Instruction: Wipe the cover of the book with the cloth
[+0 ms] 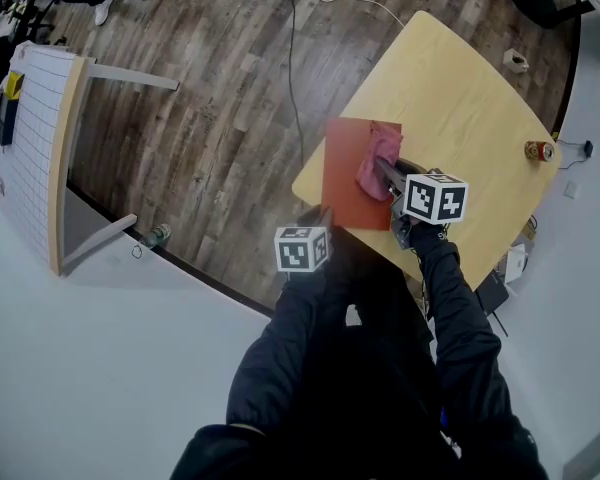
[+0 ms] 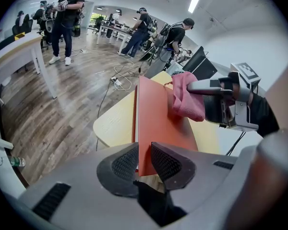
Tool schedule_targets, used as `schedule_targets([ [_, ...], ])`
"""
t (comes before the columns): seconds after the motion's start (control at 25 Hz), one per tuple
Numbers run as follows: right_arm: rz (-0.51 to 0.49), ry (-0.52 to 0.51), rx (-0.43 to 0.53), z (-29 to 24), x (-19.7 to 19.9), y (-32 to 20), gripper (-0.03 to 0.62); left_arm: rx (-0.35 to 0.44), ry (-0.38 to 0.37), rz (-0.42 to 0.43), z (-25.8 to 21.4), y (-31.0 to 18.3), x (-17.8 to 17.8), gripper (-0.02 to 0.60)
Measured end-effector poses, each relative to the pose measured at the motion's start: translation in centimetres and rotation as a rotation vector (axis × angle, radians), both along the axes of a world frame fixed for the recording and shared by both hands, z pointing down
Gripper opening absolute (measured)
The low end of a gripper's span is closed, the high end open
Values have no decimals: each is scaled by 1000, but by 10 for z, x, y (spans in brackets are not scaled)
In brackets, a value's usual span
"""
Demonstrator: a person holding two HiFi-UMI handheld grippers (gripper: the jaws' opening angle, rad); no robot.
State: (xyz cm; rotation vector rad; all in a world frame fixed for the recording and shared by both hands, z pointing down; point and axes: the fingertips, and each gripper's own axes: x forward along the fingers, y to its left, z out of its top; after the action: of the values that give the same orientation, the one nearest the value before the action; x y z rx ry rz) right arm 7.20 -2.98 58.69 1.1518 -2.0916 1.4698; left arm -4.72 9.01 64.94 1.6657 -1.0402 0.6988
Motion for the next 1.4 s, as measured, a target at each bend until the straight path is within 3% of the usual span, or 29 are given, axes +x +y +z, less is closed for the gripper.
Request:
schedule_targets([
  [0.64, -129, -72, -51, 18, -97, 7, 75, 5, 26, 2, 2, -1, 1, 98],
  [1.4, -99, 35, -113, 47, -64, 21, 75, 12, 27, 11, 1, 0, -2, 98],
])
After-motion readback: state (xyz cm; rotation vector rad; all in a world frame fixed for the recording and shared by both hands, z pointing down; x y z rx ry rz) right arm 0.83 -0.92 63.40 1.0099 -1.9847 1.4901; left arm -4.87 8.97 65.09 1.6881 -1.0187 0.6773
